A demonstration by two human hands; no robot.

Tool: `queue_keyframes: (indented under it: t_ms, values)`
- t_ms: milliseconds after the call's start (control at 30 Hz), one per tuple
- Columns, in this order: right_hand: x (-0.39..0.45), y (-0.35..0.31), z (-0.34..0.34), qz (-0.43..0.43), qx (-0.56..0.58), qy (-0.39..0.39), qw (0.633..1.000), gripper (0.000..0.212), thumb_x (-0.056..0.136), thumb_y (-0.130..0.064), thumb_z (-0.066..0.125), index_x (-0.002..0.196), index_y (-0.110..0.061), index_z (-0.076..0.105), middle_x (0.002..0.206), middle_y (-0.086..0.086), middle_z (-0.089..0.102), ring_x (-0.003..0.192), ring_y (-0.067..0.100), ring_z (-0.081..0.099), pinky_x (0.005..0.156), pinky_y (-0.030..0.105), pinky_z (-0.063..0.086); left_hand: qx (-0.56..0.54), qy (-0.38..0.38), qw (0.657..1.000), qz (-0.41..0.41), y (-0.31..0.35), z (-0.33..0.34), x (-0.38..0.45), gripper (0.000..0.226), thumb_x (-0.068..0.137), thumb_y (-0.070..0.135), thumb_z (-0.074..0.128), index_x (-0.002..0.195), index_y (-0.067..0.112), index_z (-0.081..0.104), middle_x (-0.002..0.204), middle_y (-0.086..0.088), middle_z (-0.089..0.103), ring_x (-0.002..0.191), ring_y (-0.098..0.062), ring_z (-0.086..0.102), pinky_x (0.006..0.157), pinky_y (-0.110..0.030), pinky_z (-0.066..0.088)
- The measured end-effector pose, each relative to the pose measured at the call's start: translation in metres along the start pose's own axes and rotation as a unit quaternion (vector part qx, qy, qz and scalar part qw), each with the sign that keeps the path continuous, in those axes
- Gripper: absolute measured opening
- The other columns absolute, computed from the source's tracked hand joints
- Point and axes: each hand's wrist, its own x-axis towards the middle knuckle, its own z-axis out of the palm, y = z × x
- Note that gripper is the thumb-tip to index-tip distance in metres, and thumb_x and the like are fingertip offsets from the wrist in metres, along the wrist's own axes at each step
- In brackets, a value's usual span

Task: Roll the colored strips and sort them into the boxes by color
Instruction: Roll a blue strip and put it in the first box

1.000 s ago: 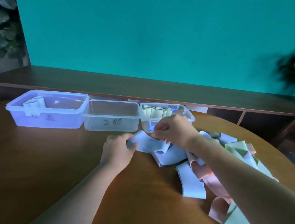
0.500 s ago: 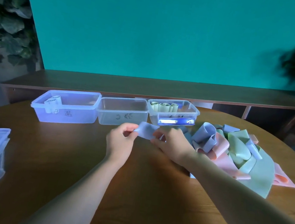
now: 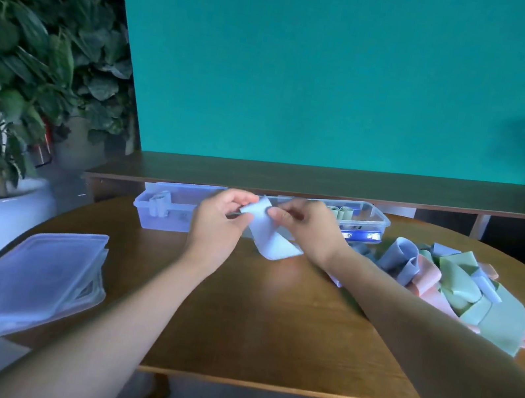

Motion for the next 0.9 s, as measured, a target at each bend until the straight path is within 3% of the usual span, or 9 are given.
queue_keyframes:
  t_ms: [100, 267, 367, 400, 500, 567, 700, 800, 900]
  values:
    - [0.001, -0.025, 0.002, -0.009, 0.064, 0.011, 0.998, 0.018, 0.095, -0.032, 0.072, 0.089, -0.015, 0.077, 0.086, -0.002, 0.077, 0.085, 0.017, 0.069, 0.075, 0.022, 0.049, 0.004, -0.002, 1.0, 0.012, 0.021, -0.023, 0.005, 0.039, 0.085, -0.007, 0.065, 0.092, 0.031, 0.069, 0.094, 0.011, 0.074, 0.088, -0.008, 0.069, 0.072, -0.017, 0.052]
    - [-0.001, -0.064, 0.001, -0.026, 0.116, 0.026, 0.993, 0.016, 0.092, -0.031, 0.075, 0.086, -0.017, 0.077, 0.083, -0.006, 0.075, 0.075, 0.004, 0.063, 0.072, 0.015, 0.047, 0.001, -0.006, 1.0, 0.015, 0.055, -0.055, 0.009, 0.032, 0.086, -0.008, 0.067, 0.107, 0.017, 0.07, 0.099, 0.006, 0.074, 0.088, -0.007, 0.071, 0.07, -0.012, 0.052]
    - [0.0, -0.084, -0.001, -0.037, 0.162, 0.028, 0.986, 0.014, 0.092, -0.03, 0.076, 0.083, -0.019, 0.076, 0.085, -0.004, 0.077, 0.084, 0.016, 0.071, 0.083, 0.028, 0.055, 0.016, -0.002, 1.0, 0.019, 0.074, -0.071, 0.01, 0.032, 0.086, -0.002, 0.071, 0.11, 0.019, 0.07, 0.108, 0.007, 0.072, 0.093, -0.009, 0.07, 0.075, -0.016, 0.055]
    - [-0.001, -0.092, -0.002, -0.042, 0.182, 0.028, 0.982, 0.014, 0.092, -0.029, 0.076, 0.083, -0.018, 0.076, 0.084, -0.004, 0.076, 0.081, 0.016, 0.07, 0.082, 0.029, 0.055, 0.016, 0.0, 1.0, 0.022, 0.081, -0.076, 0.01, 0.032, 0.086, -0.001, 0.072, 0.11, 0.02, 0.07, 0.111, 0.008, 0.071, 0.095, -0.01, 0.07, 0.077, -0.017, 0.056]
    - [-0.007, -0.116, -0.007, -0.049, 0.234, 0.03, 0.971, 0.012, 0.094, -0.023, 0.073, 0.086, -0.014, 0.072, 0.075, -0.007, 0.069, 0.064, 0.001, 0.06, 0.064, 0.013, 0.048, 0.026, -0.005, 0.999, 0.029, 0.1, -0.089, 0.009, 0.035, 0.083, -0.001, 0.075, 0.11, 0.021, 0.07, 0.113, 0.007, 0.071, 0.093, -0.01, 0.07, 0.078, -0.02, 0.056]
    - [-0.01, -0.131, -0.012, -0.052, 0.259, 0.031, 0.964, 0.011, 0.095, -0.018, 0.072, 0.09, -0.008, 0.071, 0.072, -0.003, 0.066, 0.058, 0.0, 0.057, 0.056, 0.01, 0.044, 0.03, -0.007, 0.999, 0.034, 0.111, -0.098, 0.007, 0.038, 0.081, -0.002, 0.076, 0.109, 0.023, 0.069, 0.112, 0.007, 0.071, 0.091, -0.009, 0.071, 0.079, -0.021, 0.056]
    - [-0.016, -0.154, -0.018, -0.057, 0.27, 0.023, 0.961, 0.02, 0.091, -0.02, 0.076, 0.095, -0.001, 0.073, 0.074, 0.004, 0.067, 0.059, 0.01, 0.056, 0.05, 0.019, 0.04, 0.043, -0.015, 0.998, 0.041, 0.135, -0.115, 0.001, 0.041, 0.08, -0.003, 0.077, 0.112, 0.022, 0.069, 0.113, 0.004, 0.071, 0.091, -0.008, 0.071, 0.082, -0.021, 0.055]
    - [-0.02, -0.171, -0.025, -0.07, 0.267, 0.022, 0.961, 0.019, 0.09, -0.021, 0.077, 0.094, -0.003, 0.073, 0.071, -0.001, 0.069, 0.059, 0.009, 0.057, 0.05, 0.021, 0.04, 0.031, -0.027, 0.999, 0.036, 0.153, -0.127, -0.003, 0.041, 0.08, 0.0, 0.078, 0.114, 0.02, 0.069, 0.109, 0.001, 0.071, 0.088, -0.007, 0.07, 0.082, -0.022, 0.054]
    - [-0.025, -0.187, -0.032, -0.079, 0.275, 0.04, 0.957, 0.013, 0.09, -0.017, 0.077, 0.092, -0.005, 0.072, 0.069, -0.003, 0.068, 0.056, 0.009, 0.058, 0.048, 0.021, 0.042, 0.062, 0.016, 0.997, 0.045, 0.168, -0.135, -0.004, 0.031, 0.079, 0.018, 0.083, 0.104, 0.031, 0.071, 0.094, 0.009, 0.073, 0.084, -0.005, 0.069, 0.082, -0.021, 0.053]
